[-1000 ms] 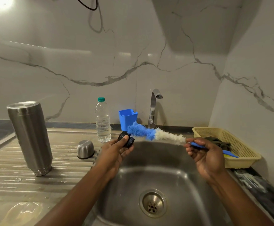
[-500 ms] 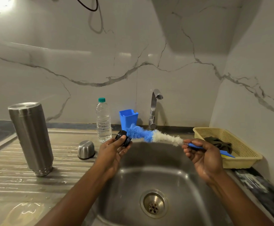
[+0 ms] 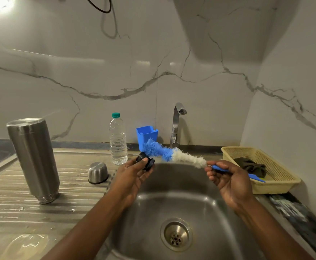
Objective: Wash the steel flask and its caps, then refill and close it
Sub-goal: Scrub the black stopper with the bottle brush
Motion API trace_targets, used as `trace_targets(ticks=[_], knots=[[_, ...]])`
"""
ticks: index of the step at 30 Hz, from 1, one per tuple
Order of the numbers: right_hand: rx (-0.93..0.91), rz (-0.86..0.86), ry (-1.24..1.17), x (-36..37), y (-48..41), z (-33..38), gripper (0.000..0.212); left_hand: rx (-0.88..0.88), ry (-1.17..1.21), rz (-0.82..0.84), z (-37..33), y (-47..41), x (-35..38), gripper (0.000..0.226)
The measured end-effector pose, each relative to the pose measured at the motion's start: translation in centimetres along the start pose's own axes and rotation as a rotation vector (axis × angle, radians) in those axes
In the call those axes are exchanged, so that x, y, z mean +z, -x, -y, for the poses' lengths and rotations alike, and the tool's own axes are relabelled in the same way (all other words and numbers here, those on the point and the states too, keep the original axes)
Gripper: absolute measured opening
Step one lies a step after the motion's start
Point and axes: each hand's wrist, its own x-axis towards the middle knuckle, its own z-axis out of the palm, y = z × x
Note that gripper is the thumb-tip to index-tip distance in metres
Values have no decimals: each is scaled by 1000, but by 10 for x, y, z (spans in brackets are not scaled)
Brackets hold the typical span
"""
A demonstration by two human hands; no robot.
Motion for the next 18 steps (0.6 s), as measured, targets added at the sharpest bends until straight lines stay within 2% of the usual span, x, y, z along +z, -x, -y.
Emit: trace_targets(ticks=[3,8,14,18], knots=[[4,16,18,4,1,0,29,-20,-21,21,5,3,5,37],[-2,-6,-2,0,1,2,30,1,23,4,-2,-2,-2,28],[16,3,3,0,1,3,30,25,-27,-14,0,1,0,45],[25,9,-8,1,1,-1,29,30,-28,40,-1,2,-2,51]])
